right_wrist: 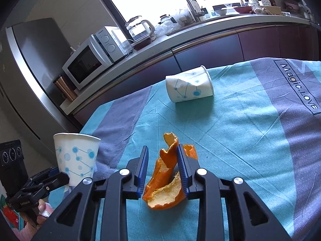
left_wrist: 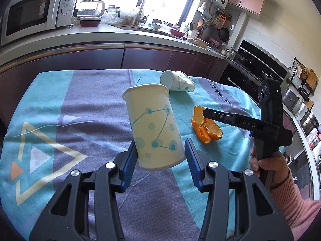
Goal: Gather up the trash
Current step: 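Grasp orange peel with the right tool while the left tool holds the cup, then carry cup and orange peel to the teal bin and open both tools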
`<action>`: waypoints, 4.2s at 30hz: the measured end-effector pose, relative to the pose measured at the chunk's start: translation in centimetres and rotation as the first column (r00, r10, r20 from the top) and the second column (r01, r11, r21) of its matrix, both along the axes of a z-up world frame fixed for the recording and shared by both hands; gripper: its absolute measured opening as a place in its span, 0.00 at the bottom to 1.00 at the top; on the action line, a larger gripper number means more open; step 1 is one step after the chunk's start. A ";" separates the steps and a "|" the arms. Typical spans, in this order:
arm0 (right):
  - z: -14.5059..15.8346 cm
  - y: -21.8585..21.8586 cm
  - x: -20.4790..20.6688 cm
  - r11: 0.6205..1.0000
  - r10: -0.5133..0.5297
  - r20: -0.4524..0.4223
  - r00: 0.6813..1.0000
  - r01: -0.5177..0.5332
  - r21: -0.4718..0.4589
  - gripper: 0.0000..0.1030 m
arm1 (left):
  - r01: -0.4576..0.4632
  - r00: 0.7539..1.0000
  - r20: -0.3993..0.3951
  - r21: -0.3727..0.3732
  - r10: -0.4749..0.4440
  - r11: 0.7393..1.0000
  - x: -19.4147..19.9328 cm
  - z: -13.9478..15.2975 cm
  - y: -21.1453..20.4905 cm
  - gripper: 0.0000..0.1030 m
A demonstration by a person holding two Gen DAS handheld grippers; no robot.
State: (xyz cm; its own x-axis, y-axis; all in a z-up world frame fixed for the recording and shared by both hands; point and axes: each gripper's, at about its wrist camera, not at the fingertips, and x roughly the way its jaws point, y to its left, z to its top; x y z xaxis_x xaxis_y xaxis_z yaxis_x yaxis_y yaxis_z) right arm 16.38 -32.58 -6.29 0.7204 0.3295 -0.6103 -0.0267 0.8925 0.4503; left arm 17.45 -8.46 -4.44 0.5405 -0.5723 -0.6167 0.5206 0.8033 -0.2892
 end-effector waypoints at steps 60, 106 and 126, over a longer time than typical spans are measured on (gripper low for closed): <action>0.2 9.1 1.8 0.960 0.048 -0.048 0.998 -0.059 -0.274 0.43 | -0.283 0.958 0.028 -0.030 0.284 0.959 -6.7 0.0 19.4 0.46; 5.0 41.3 2.2 0.655 0.756 0.022 0.654 -0.756 -0.020 0.13 | -0.627 0.773 -0.057 0.086 0.632 0.775 -8.3 -4.5 36.9 0.46; 1.6 42.9 4.0 0.686 0.728 -0.067 0.683 -0.725 0.056 0.22 | -0.662 0.730 -0.149 0.090 0.667 0.744 -4.9 -8.4 38.2 0.45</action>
State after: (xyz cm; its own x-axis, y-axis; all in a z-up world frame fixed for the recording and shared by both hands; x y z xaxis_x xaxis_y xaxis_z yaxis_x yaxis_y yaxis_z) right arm 20.34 10.32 -4.64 0.2000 0.7437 -0.6378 -0.6266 0.5975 0.5003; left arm 12.57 29.72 -12.84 0.6679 -0.0857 -0.7393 -0.2014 0.9355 -0.2904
